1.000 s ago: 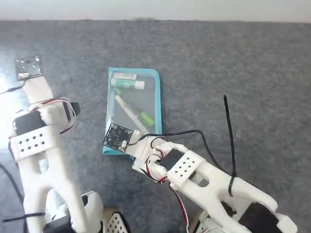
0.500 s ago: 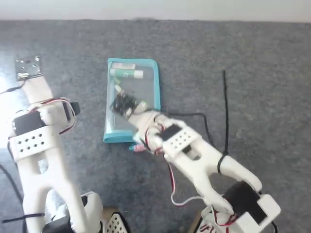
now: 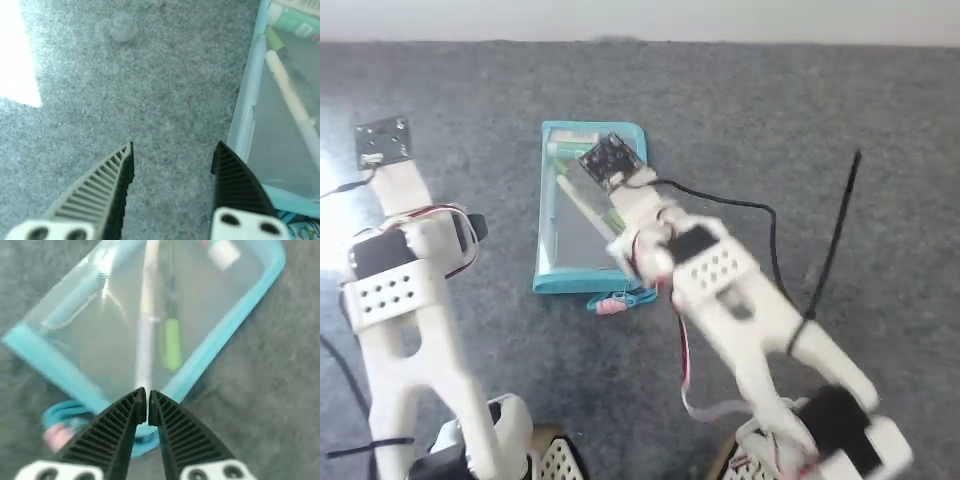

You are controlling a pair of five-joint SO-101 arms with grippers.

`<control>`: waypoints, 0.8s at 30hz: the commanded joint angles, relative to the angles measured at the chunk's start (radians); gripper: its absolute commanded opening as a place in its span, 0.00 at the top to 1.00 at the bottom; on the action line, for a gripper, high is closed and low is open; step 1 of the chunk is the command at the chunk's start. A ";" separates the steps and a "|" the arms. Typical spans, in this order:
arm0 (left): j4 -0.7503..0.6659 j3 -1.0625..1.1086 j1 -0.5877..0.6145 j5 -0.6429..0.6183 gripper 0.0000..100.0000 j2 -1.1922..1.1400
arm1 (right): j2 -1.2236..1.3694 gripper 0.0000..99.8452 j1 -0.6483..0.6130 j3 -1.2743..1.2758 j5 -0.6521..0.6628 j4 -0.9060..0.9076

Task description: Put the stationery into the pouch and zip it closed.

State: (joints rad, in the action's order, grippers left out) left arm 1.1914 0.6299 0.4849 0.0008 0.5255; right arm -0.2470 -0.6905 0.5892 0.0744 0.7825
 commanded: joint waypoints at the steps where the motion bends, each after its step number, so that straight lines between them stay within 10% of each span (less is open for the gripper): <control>1: -0.029 -0.010 0.002 0.014 0.76 -0.005 | -0.205 0.98 -0.105 0.089 -0.311 0.024; 9: -0.029 -0.008 0.005 0.014 0.76 -0.005 | -0.243 0.74 -0.159 0.087 -0.904 0.168; 24: -0.057 -0.012 0.003 0.009 0.76 -0.005 | -0.131 0.77 -0.298 0.104 -1.010 0.096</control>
State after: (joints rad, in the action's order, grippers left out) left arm 1.1607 0.6299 0.4849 0.0069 0.5255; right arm -0.4219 -1.0203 0.7012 -0.9198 0.9268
